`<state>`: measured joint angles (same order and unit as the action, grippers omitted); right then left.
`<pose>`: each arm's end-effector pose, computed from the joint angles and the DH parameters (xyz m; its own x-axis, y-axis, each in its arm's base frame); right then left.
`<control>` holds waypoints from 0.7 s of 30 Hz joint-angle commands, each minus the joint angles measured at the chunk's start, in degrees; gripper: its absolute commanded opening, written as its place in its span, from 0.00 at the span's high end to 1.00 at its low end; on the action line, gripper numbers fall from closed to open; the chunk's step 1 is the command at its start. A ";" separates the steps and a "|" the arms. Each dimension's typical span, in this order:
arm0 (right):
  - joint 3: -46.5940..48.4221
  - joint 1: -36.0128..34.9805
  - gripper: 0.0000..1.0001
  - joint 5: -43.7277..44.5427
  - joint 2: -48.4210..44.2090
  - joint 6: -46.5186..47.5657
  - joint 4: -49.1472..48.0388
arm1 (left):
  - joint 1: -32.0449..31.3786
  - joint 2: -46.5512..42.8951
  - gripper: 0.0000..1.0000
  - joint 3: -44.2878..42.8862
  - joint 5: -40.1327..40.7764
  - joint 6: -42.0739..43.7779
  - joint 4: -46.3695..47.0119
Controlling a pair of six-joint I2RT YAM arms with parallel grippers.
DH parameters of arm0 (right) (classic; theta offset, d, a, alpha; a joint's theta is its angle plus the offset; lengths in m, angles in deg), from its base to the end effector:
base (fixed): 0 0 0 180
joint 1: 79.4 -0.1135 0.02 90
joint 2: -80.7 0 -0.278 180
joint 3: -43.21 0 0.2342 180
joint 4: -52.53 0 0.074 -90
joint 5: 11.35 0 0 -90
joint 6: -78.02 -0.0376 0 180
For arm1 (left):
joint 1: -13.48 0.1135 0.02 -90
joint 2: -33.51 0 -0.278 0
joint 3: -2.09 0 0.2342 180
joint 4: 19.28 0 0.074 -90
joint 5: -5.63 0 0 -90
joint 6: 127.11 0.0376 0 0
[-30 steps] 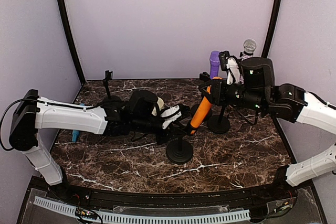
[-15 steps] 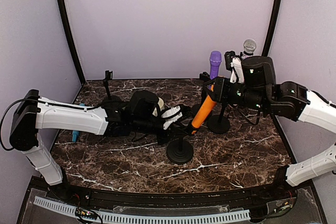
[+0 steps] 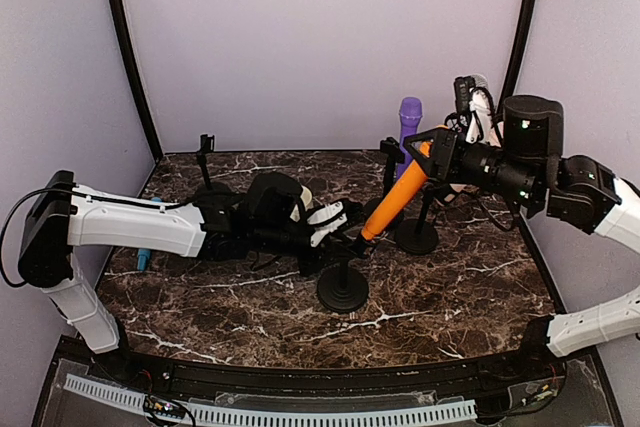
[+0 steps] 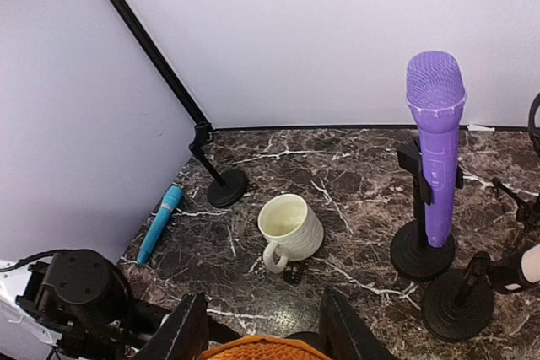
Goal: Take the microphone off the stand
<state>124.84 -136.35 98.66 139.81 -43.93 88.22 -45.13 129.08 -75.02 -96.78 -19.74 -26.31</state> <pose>0.1199 0.1607 0.4169 -0.4261 0.2569 -0.8674 -0.4483 0.7728 0.4491 0.1853 -0.3193 0.2684 0.0651 0.4530 -0.8891 0.9590 0.2178 0.1812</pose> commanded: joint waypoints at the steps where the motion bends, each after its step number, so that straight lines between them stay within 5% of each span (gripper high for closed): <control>1: 2.21 -0.09 0.85 -4.14 -1.55 2.59 -6.06 | 0.44 2.52 1.00 1.82 4.46 3.08 -9.58; 14: 2.46 -0.09 0.85 -2.14 -3.90 2.47 -4.54 | 0.47 1.73 1.00 1.60 6.55 1.18 -9.26; 21: 3.56 -0.09 0.85 -0.18 -4.06 2.66 -2.10 | 0.63 -6.46 1.00 2.40 8.84 -6.53 -10.35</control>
<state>126.31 -136.35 96.56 136.49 -41.61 87.32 -45.13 127.74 -74.99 -93.67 -23.74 -28.63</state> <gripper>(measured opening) 0.431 0.237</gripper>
